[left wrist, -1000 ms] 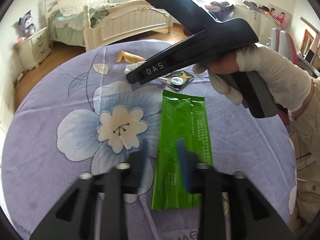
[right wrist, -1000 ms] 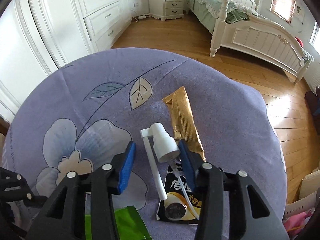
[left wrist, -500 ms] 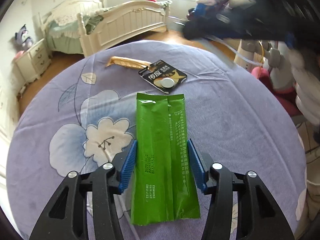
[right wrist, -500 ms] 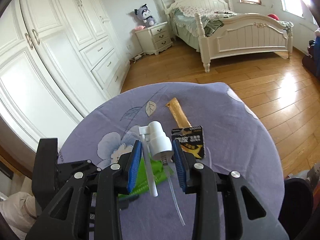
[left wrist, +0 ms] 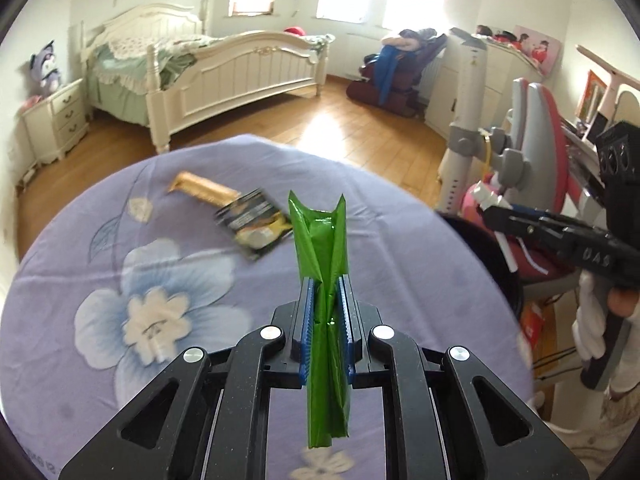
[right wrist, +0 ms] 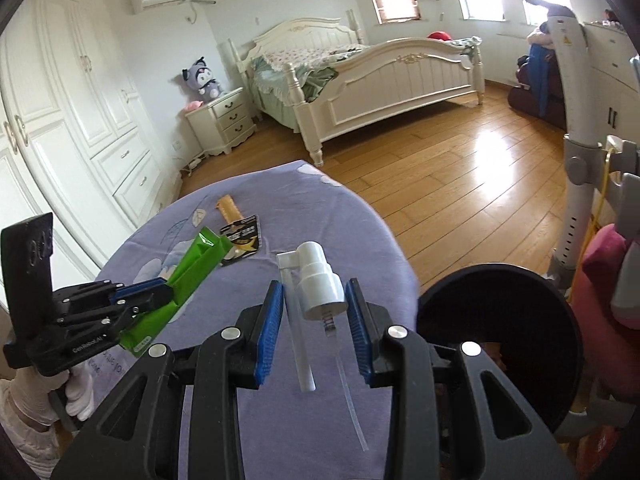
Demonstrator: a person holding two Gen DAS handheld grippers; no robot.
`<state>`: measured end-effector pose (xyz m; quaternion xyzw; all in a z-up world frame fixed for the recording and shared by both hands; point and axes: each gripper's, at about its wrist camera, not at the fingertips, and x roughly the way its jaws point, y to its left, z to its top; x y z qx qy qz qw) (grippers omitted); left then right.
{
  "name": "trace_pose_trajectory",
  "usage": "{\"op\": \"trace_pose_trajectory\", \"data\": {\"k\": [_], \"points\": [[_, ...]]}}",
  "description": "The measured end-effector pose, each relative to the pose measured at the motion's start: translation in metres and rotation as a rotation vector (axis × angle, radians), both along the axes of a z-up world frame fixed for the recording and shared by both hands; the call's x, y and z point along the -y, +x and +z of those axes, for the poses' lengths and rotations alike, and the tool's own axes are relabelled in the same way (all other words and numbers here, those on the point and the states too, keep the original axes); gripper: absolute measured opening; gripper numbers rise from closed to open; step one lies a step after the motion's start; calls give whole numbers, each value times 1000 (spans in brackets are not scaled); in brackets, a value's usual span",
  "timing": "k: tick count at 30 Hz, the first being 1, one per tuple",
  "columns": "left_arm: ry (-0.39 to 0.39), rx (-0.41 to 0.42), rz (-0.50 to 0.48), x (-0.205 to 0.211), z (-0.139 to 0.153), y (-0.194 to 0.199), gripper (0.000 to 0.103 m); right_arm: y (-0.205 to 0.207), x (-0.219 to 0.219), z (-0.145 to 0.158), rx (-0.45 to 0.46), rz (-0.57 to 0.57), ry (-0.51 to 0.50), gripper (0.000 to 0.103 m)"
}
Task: Collect trash
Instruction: 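Carry the spray nozzle and green wrapper over the bin and release both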
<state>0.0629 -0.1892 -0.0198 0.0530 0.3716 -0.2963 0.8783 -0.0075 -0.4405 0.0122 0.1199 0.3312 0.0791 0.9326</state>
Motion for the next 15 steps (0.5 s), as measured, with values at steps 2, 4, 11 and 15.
{"op": "trace_pose_trajectory", "data": {"k": [2, 4, 11, 15], "points": [[-7, 19, -38, 23, 9, -6, 13, -7, 15, 1, 19, -47, -18, 32], [-15, 32, -77, 47, 15, -12, 13, -13, 28, 3, 34, -89, -31, 32], [-38, 51, -209, 130, 18, -19, 13, -30, 74, -9, 29, -221, -74, 32], [-45, 34, -269, 167, 14, -18, 13, -35, 98, -19, 11, -273, -81, 32]]}}
